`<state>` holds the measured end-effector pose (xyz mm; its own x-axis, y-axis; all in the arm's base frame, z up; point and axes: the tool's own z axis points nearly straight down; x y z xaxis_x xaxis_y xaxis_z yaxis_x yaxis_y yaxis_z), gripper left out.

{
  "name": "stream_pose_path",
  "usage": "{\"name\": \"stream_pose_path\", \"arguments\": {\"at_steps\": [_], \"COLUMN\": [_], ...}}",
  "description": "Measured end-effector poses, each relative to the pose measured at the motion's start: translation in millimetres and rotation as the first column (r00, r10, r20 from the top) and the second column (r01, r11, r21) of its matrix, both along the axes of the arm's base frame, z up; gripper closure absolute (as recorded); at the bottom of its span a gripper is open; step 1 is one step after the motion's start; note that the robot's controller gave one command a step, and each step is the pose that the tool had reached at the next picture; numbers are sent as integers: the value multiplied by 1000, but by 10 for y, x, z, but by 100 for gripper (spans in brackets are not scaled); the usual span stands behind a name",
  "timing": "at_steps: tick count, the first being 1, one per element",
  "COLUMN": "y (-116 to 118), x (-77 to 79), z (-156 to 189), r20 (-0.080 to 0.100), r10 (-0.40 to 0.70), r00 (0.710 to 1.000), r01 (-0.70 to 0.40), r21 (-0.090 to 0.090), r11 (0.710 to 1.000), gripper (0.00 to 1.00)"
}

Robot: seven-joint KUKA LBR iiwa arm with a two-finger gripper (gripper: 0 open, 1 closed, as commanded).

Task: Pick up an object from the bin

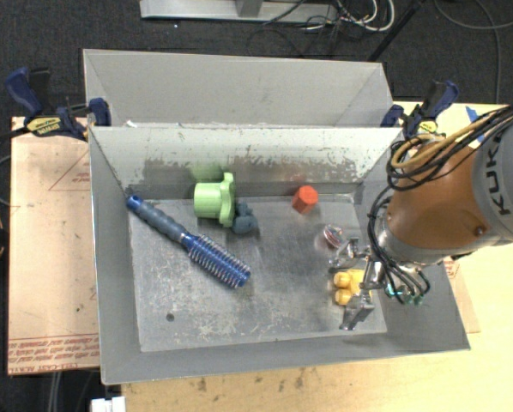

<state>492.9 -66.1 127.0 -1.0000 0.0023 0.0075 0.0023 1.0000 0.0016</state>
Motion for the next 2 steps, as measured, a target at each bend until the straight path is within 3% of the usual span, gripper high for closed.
{"name": "stream_pose_path", "arguments": {"at_steps": [1,2], "y": [-405,-386], "x": [374,381], "z": [-495,-461], "r20": [11,16], "r10": [-50,-43], "r00": [999,999], "r01": [50,43], "r21": [-1,-2], "r11": [999,999], "gripper": [0,100]}}
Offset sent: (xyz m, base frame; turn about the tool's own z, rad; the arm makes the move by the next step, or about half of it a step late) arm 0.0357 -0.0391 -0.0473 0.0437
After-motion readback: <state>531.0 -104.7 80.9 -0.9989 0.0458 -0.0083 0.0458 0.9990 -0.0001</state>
